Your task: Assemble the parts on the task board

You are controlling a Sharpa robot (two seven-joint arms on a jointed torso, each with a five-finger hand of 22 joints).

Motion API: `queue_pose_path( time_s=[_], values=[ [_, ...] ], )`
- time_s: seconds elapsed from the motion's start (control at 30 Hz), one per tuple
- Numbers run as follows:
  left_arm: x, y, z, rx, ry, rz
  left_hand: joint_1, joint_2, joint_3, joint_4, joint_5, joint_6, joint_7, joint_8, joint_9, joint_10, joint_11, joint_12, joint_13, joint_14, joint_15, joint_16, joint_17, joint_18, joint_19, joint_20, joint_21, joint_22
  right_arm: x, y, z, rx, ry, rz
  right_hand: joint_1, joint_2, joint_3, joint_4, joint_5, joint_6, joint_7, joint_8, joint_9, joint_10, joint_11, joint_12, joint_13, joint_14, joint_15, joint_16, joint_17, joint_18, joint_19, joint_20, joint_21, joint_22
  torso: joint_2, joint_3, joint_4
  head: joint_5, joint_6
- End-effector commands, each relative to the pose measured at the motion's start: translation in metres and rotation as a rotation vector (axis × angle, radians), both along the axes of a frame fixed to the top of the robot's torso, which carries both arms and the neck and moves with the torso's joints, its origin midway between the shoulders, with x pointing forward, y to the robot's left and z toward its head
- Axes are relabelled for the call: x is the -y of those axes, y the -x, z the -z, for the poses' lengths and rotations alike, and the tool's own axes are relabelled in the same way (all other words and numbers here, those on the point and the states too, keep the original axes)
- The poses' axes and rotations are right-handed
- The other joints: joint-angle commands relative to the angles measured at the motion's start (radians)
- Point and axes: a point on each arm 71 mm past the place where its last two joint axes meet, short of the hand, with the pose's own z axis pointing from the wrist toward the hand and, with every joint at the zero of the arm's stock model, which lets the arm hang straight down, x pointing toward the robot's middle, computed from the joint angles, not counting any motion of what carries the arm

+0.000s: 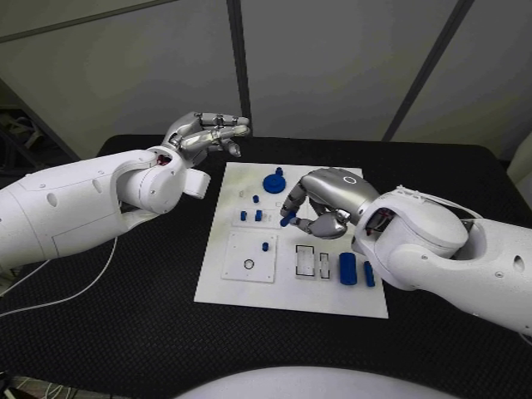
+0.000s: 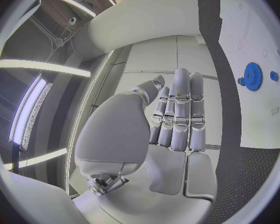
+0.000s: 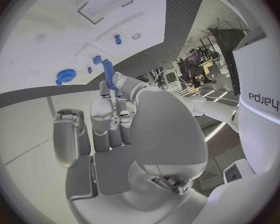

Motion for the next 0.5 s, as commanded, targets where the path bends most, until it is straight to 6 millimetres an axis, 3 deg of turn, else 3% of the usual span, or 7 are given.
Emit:
queue_pose_path(
  time_s=[0.03,0.13,0.27,0.5],
  values=[
    [0.003,0.0,-0.001,0.001,0.009,0.016,0.0,0.011,0.001,-0.004,0.002,-0.005,0.005,-0.003,0.001,-0.003,0.005,-0.002,-0.001,0.0,-0.001,-0.005,-0.001,-0.02,-0.003,-0.002,-0.006,-0.001,-0.016,0.003,0.0,-0.015,-0.036,-0.056,-0.005,0.007,0.001,-0.008,0.003,-0.002,0.006,-0.005,0.001,0.043,-0.041,-0.001,0.0,0.001,-0.008,0.005,0.0,-0.01,0.084,-0.007,0.003,0.227,0.0,-0.0003,0.0004,0.01,-0.004],
    [0.005,0.0,-0.001,0.001,0.01,0.02,0.0,0.011,0.001,-0.004,0.002,-0.005,0.005,-0.003,0.001,-0.003,0.005,-0.002,-0.001,0.0,-0.001,-0.005,-0.001,-0.02,-0.003,-0.002,-0.006,-0.001,-0.03,0.007,0.006,-0.034,-0.036,-0.094,-0.006,0.007,0.002,-0.008,0.003,-0.003,0.006,-0.005,0.001,0.043,-0.041,-0.002,0.0,0.001,-0.008,0.005,0.0,-0.01,0.084,-0.008,0.002,0.226,0.001,-0.0007,0.0024,0.015,-0.008],
    [0.007,0.0,-0.001,0.001,0.011,0.024,0.0,0.011,0.001,-0.004,0.002,-0.005,0.005,-0.003,0.001,-0.003,0.005,-0.002,-0.001,0.0,-0.001,-0.005,-0.001,-0.02,-0.003,-0.002,-0.006,-0.001,-0.043,0.011,0.015,-0.057,-0.031,-0.129,-0.006,0.009,0.003,-0.01,0.004,-0.004,0.006,-0.007,0.002,0.042,-0.04,-0.005,0.001,0.001,-0.008,0.005,-0.001,-0.01,0.084,-0.008,0.001,0.226,0.0,-0.0006,-0.0021,0.026,-0.013],
    [0.009,-0.001,-0.001,0.0,0.013,0.029,0.0,0.011,0.001,-0.004,0.002,-0.005,0.005,-0.004,0.0,-0.003,0.006,-0.002,-0.001,0.0,-0.001,-0.006,-0.002,-0.02,-0.003,-0.002,-0.007,-0.001,-0.057,0.014,0.032,-0.087,-0.004,-0.167,-0.006,0.009,0.004,-0.011,0.005,-0.005,0.006,-0.008,0.002,0.042,-0.04,-0.006,0.001,0.001,-0.008,0.006,0.0,-0.01,0.084,-0.008,0.001,0.225,0.0,0.0009,-0.0018,0.037,-0.019]
  ],
)
